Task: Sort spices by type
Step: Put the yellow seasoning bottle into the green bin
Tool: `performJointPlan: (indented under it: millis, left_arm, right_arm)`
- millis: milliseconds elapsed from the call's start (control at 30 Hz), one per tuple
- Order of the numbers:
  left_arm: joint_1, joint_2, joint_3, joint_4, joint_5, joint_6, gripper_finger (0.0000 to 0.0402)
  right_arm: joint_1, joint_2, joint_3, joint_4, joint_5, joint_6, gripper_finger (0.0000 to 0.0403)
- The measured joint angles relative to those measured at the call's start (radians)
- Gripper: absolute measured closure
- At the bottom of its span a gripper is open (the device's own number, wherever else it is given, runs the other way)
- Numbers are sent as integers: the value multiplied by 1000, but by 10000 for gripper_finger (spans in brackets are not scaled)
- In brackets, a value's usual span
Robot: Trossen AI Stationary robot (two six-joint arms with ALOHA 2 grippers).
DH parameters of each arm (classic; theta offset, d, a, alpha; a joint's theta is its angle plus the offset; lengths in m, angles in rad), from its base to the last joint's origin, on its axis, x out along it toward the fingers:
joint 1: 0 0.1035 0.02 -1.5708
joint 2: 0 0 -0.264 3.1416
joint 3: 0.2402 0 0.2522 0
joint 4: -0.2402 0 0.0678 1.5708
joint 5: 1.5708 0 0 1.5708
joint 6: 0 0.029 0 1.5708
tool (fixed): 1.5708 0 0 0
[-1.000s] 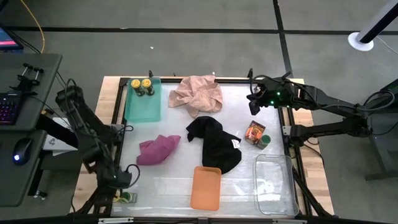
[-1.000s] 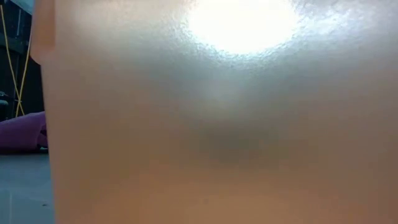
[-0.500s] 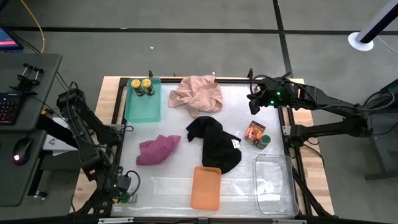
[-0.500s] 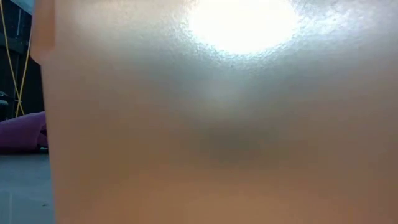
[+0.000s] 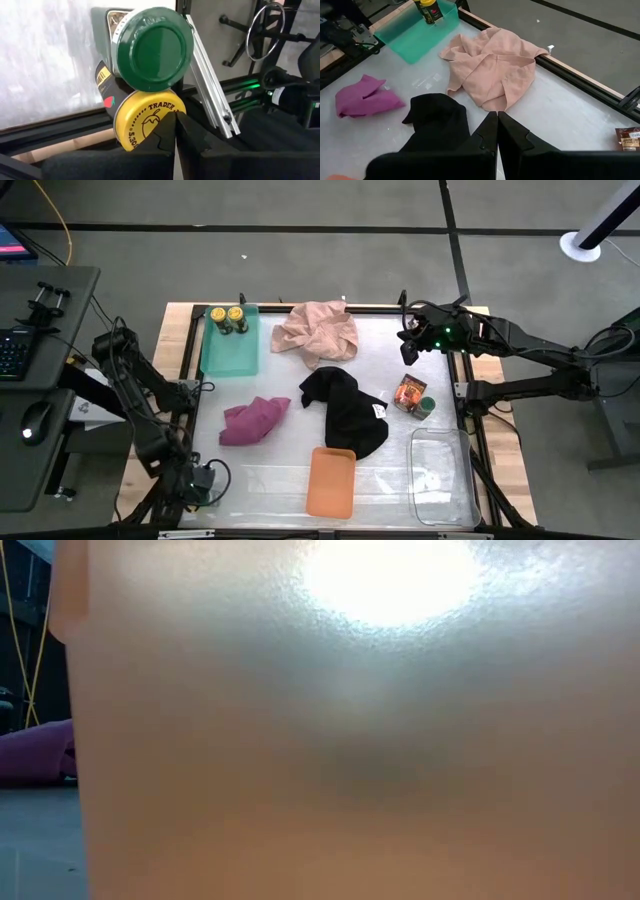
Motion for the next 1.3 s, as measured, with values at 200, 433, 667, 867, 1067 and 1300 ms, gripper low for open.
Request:
performJointPlan:
  millis: [200,433,667,867,1067,1300]
  left_arm:
    - [15,3,0,-36,-15,3,401]
    - [58,-2,2,-140,-31,65,401]
    - [149,-3,3,-198,-57,180,401]
    - [250,-3,4,-221,-79,306,401]
    - [376,-5,6,-239,-130,460,401]
    - [563,-5,6,-215,-185,657,401]
  right_arm:
    - [0,0,0,0,0,0,402]
    - [0,0,0,0,0,0,402]
    - [0,0,0,0,0,4,402]
    - [0,0,0,0,0,8,402]
    - [0,0,0,0,0,8,402]
    - [0,0,0,0,0,8,402]
